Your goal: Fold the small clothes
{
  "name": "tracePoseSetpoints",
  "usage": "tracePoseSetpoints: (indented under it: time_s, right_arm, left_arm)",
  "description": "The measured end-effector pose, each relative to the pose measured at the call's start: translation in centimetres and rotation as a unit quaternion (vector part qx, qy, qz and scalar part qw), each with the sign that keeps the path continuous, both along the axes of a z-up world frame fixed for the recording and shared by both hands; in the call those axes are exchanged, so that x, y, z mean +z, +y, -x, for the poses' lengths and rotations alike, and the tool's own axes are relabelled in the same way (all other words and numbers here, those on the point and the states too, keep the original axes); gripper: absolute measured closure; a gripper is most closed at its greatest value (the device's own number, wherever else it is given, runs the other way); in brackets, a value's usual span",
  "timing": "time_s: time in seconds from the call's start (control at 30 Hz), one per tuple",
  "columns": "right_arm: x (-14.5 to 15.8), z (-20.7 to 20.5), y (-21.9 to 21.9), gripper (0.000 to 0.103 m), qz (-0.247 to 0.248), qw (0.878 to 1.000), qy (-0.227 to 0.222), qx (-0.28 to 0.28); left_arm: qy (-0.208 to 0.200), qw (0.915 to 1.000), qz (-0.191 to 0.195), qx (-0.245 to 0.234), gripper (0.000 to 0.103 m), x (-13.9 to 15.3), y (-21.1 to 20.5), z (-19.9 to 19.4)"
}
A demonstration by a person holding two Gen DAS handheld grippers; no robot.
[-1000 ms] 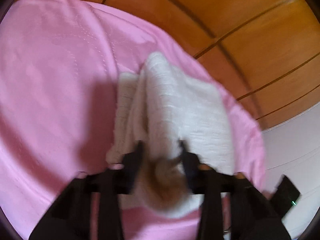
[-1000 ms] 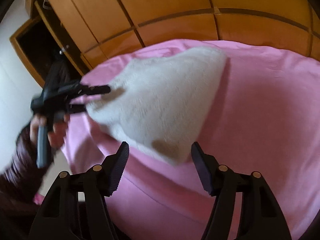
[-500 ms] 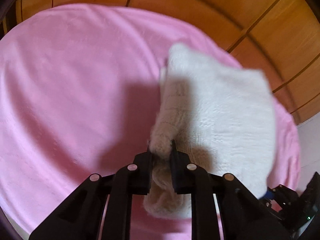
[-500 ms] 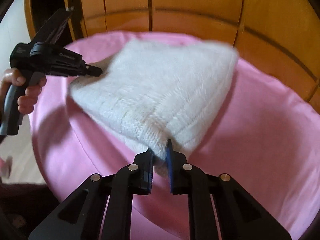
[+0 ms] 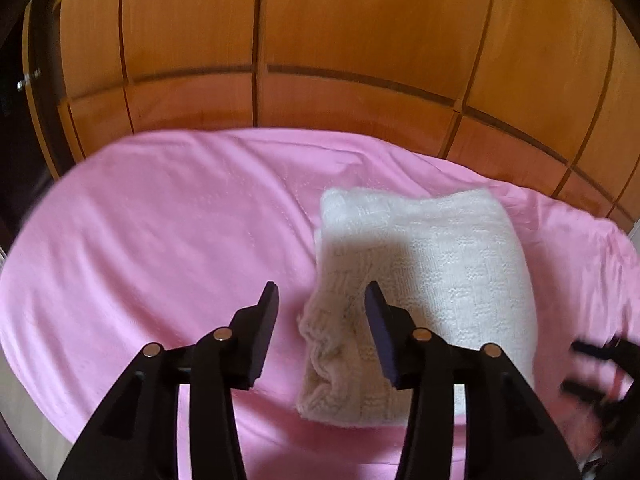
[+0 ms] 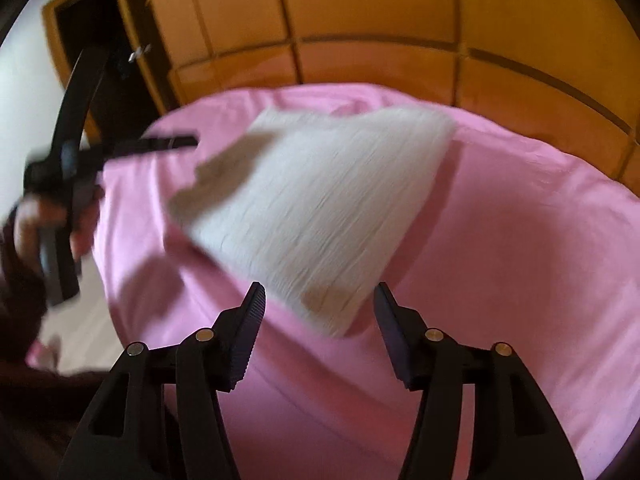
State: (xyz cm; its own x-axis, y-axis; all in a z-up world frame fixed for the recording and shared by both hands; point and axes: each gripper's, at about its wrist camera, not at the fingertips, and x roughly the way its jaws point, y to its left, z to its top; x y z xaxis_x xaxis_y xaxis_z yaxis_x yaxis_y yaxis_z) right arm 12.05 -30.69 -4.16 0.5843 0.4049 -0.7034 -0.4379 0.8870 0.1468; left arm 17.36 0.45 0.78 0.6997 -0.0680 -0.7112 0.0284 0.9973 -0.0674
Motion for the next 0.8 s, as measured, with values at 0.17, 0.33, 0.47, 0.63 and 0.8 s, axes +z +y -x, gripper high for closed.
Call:
tracePoseSetpoints:
  time_s: [0.17, 0.33, 0.47, 0.63, 0.8]
  right_arm:
    - [1.9, -3.8, 0.3, 0.047, -0.045, 0.998, -0.010, -0.045]
    - [-0.8, -7.8, 3.3, 0.047, -0.004, 0.998, 0.028, -0.055]
    - [-1.8, -7.8, 4.2, 0.032, 0.016, 0.998, 0.021, -0.054]
    - [-0.8, -8.3, 0.1, 0.013, -0.090, 0.993, 0.038, -0.073]
    - [-3.2, -12.3, -3.0, 0.013, -0.174, 0.974, 0.101, -0.101]
  left_arm:
    - [-0.005, 1.0000, 0.002, -0.005, 0.047, 0.1, -0.3, -0.3]
    - [0.006, 1.0000, 0.003, -0.006, 0.046, -1.0, -0.4, -0.7]
    - [0.012, 0.9999, -0.003, -0.002, 0.041, -2.0, -0.3, -1.3]
    - [0.040, 0.9991, 0.013, 0.000, 0.036, -4.0, 0.5, -2.9]
    - [0.083, 0.9944, 0.060, -0.027, 0.044, -7.0, 1.4, -5.1]
